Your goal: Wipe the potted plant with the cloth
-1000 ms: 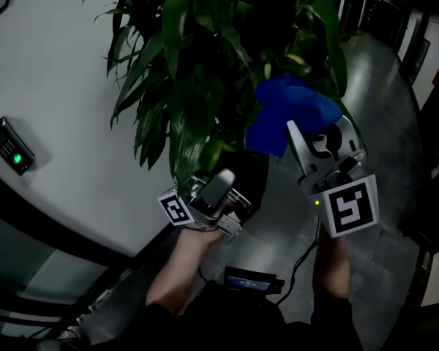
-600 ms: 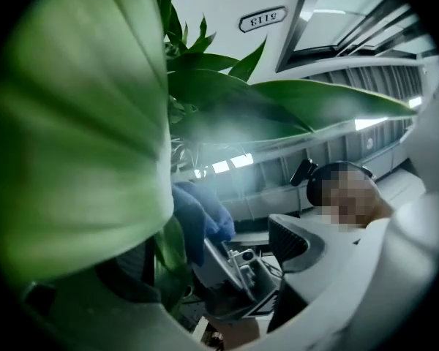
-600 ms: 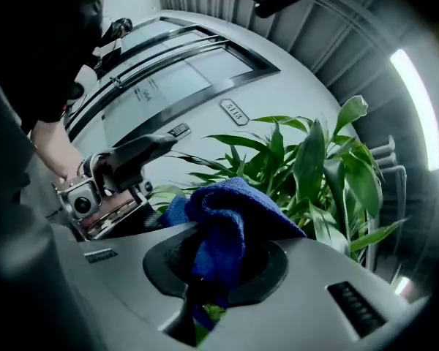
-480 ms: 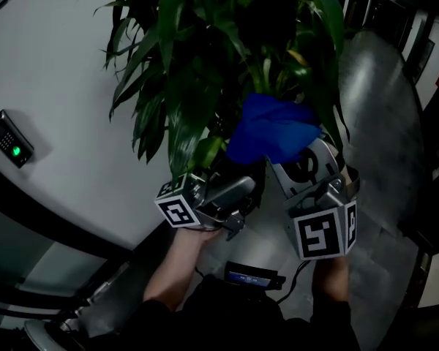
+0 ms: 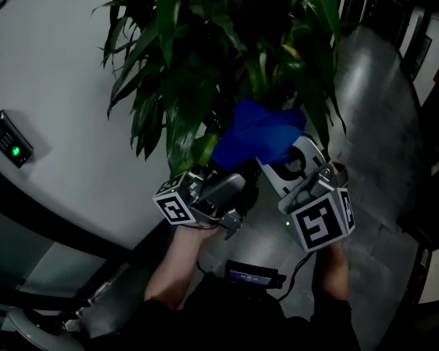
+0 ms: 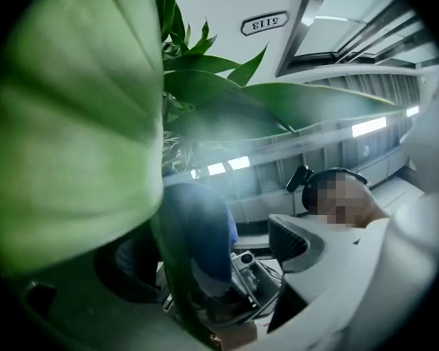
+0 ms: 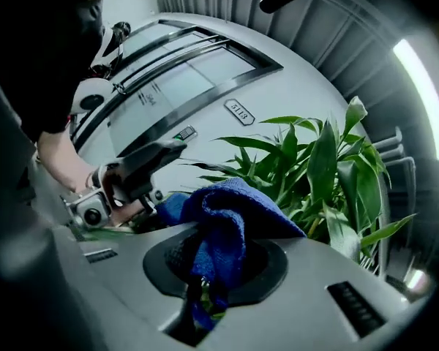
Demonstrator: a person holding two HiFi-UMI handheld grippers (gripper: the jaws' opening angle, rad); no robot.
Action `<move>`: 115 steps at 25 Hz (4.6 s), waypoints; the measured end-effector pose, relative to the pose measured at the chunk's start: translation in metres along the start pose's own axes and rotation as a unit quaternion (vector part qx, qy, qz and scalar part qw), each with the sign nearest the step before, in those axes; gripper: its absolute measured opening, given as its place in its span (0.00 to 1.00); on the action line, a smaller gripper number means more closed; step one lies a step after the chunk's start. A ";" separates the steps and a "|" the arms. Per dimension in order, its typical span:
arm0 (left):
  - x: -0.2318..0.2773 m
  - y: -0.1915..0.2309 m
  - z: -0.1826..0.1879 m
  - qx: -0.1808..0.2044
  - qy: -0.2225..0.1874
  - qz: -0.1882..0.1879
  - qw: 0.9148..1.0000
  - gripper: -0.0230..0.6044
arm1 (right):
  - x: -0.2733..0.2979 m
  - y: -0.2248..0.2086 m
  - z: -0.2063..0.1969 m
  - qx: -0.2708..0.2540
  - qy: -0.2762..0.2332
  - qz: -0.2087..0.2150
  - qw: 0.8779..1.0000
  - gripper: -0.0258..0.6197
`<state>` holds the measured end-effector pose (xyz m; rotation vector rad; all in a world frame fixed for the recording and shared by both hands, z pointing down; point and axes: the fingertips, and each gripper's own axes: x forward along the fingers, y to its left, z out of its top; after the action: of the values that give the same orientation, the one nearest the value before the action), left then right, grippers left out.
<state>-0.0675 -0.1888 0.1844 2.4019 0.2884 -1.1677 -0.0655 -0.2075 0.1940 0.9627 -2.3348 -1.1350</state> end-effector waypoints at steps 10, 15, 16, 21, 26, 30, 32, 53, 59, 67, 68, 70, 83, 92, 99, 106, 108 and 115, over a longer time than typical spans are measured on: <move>0.000 -0.005 0.005 -0.019 -0.026 -0.010 0.999 0.75 | -0.022 0.062 -0.004 0.089 -0.026 0.082 0.992 0.15; -0.002 -0.003 0.005 -0.026 -0.032 -0.009 0.999 0.75 | -0.037 0.083 -0.015 0.116 -0.012 0.109 0.987 0.15; -0.003 -0.002 0.004 -0.027 -0.031 -0.006 0.999 0.75 | -0.041 0.086 -0.015 0.112 -0.011 0.113 0.987 0.15; -0.007 -0.004 0.003 -0.028 -0.033 0.000 0.999 0.75 | -0.071 0.047 0.008 0.109 -0.025 0.063 0.992 0.15; -0.009 -0.006 0.001 -0.026 -0.034 0.003 0.999 0.75 | -0.090 -0.023 0.031 0.143 -0.097 -0.078 0.982 0.15; -0.013 -0.007 -0.005 -0.030 -0.032 0.006 0.999 0.75 | -0.088 -0.054 0.033 0.126 -0.109 -0.144 0.975 0.15; -0.012 -0.009 -0.006 -0.031 -0.031 0.005 0.999 0.75 | -0.076 -0.058 0.031 0.101 -0.102 -0.144 0.979 0.15; -0.016 0.003 -0.010 -0.021 -0.040 0.036 0.998 0.75 | -0.040 0.075 -0.026 0.060 -0.013 0.085 0.994 0.15; -0.010 0.002 -0.011 -0.015 -0.042 0.036 0.998 0.75 | -0.062 0.091 -0.028 0.076 -0.009 0.140 0.987 0.15; -0.017 0.008 -0.016 -0.014 -0.047 0.052 0.997 0.75 | -0.100 0.011 0.009 0.134 -0.116 0.012 0.984 0.15; -0.016 0.007 -0.016 -0.013 -0.048 0.052 0.997 0.75 | -0.102 -0.003 0.013 0.138 -0.132 -0.019 0.981 0.15; -0.013 0.005 -0.017 -0.010 -0.049 0.052 0.997 0.75 | -0.105 -0.025 0.020 0.146 -0.158 -0.067 0.974 0.15; -0.014 -0.001 -0.011 0.007 -0.060 0.058 0.996 0.75 | -0.035 0.024 -0.016 0.087 -0.087 0.010 0.992 0.15; -0.014 0.001 -0.009 -0.009 -0.087 0.055 0.995 0.75 | -0.052 0.066 -0.035 0.098 -0.077 0.067 0.990 0.15; -0.016 0.002 -0.014 -0.001 -0.095 0.065 0.993 0.75 | -0.069 0.090 -0.042 0.108 -0.080 0.099 0.986 0.15; -0.017 -0.008 -0.027 0.018 -0.093 0.083 0.992 0.75 | -0.097 0.120 -0.052 0.109 -0.074 0.150 0.980 0.15; -0.020 -0.013 -0.031 0.027 -0.093 0.094 0.991 0.75 | -0.109 0.126 -0.056 0.119 -0.075 0.160 0.977 0.15; -0.026 -0.030 -0.054 0.049 -0.070 0.126 0.988 0.75 | -0.152 0.116 -0.072 0.178 -0.094 0.148 0.968 0.15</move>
<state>-0.0571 -0.1363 0.2253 2.3403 -0.1175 -1.2493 0.0343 -0.0867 0.3248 0.6017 -2.7847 -0.7313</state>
